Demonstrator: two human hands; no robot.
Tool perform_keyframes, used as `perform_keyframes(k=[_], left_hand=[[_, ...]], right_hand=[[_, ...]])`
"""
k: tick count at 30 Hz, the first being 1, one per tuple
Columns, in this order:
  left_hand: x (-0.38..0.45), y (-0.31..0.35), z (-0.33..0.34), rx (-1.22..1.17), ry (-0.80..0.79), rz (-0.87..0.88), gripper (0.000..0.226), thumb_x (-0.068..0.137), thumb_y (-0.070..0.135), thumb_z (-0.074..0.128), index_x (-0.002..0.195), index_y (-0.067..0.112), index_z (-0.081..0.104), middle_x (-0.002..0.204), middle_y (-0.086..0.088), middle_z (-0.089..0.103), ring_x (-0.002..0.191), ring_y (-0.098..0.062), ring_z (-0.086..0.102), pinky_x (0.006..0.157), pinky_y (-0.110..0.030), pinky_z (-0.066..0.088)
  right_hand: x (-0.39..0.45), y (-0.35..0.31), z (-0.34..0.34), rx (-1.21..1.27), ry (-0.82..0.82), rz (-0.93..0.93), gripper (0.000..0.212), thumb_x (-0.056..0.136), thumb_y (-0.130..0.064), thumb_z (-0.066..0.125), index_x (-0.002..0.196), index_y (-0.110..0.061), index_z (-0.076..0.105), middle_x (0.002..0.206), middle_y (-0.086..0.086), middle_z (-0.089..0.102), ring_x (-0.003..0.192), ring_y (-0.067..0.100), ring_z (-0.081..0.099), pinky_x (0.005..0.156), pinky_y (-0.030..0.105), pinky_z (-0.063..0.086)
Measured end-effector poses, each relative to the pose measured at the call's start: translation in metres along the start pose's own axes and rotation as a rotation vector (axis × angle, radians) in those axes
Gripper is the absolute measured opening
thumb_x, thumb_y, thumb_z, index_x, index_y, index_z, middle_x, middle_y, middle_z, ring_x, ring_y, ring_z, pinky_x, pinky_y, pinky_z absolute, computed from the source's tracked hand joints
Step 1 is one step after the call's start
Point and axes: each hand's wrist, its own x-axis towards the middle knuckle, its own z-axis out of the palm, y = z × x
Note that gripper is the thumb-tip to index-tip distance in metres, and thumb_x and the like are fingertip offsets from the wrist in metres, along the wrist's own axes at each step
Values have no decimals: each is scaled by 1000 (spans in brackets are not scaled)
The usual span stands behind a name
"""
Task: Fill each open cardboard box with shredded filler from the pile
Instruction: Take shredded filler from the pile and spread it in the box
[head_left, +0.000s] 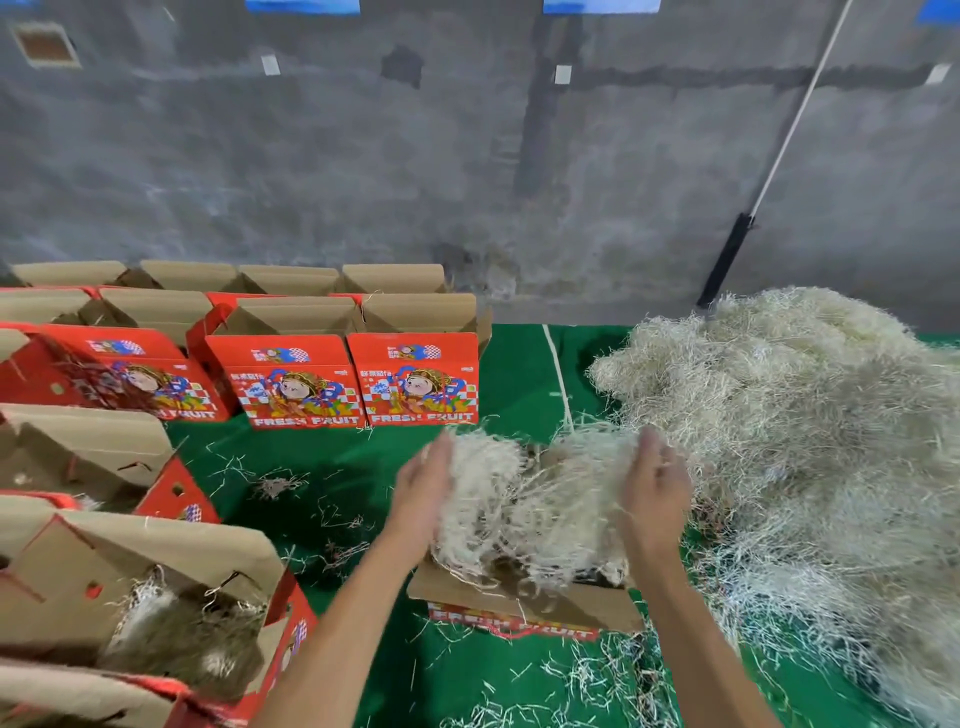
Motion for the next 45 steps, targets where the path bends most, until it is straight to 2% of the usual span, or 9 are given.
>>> perform_keyframes(k=[5, 14, 20, 25, 29, 32, 36, 41, 45], left_hand=[[-25, -7, 55, 147, -201, 84, 91, 65, 93, 53, 142, 51, 27, 151, 27, 29, 136, -1, 33, 114, -47, 31], [-18, -4, 45, 38, -125, -14, 31, 76, 73, 51, 99, 52, 51, 135, 7, 48, 105, 3, 47, 90, -35, 37], [-21, 2, 60, 81, 43, 156, 65, 78, 82, 49, 112, 31, 67, 89, 11, 67, 77, -6, 61, 81, -28, 52], [2, 7, 18, -7, 142, 199, 47, 90, 40, 68, 48, 22, 56, 43, 14, 39, 40, -5, 34, 46, -13, 36], [12, 5, 14, -275, 347, 125, 33, 98, 29, 58, 74, 7, 53, 64, 5, 46, 61, -12, 40, 59, -23, 37], [-9, -4, 62, -138, 113, 38, 17, 103, 23, 50, 107, 11, 61, 81, 11, 56, 69, -4, 52, 59, -12, 41], [-19, -2, 78, -200, 117, 78, 15, 102, 22, 53, 92, 32, 58, 95, 5, 63, 93, -17, 61, 81, -32, 52], [-11, -1, 60, -92, 25, -13, 30, 94, 54, 56, 99, 25, 61, 86, 7, 68, 75, -10, 64, 70, -27, 47], [23, 8, -15, -48, 310, -42, 18, 94, 34, 59, 82, 21, 61, 99, -7, 69, 109, -33, 64, 94, -44, 51]], right_hand=[[-31, -7, 32, -33, -397, 173, 64, 99, -69, 22, 118, -28, 68, 117, 6, 70, 109, 23, 68, 94, 46, 55], [-24, 13, 32, -226, -361, -107, 53, 92, -74, 42, 94, -22, 53, 67, -7, 57, 51, -2, 49, 50, 13, 42], [-24, 15, 42, -190, -236, -67, 46, 88, -76, 46, 96, -31, 57, 52, -7, 51, 45, 2, 46, 45, 25, 45], [-4, 24, 16, -144, -282, -47, 40, 92, -60, 55, 83, -21, 61, 39, -3, 45, 32, 11, 35, 32, 19, 31], [5, 26, 17, -34, -36, 57, 51, 97, -56, 48, 68, -15, 50, 50, -8, 44, 48, 17, 37, 49, 34, 37], [-27, 14, 52, 77, -273, 115, 53, 92, -64, 49, 88, -12, 61, 75, 0, 66, 66, 18, 63, 57, 32, 53], [-43, 9, 68, -104, -410, 62, 64, 81, -84, 48, 104, -26, 62, 69, -20, 64, 57, -4, 58, 56, 24, 55], [-22, 10, 45, -119, -428, 125, 48, 93, -50, 63, 70, -8, 59, 47, -4, 44, 38, 8, 36, 38, 24, 31], [21, 4, -14, 161, -291, 349, 51, 88, -33, 71, 103, 14, 60, 89, 29, 60, 79, 39, 63, 79, 56, 56]])
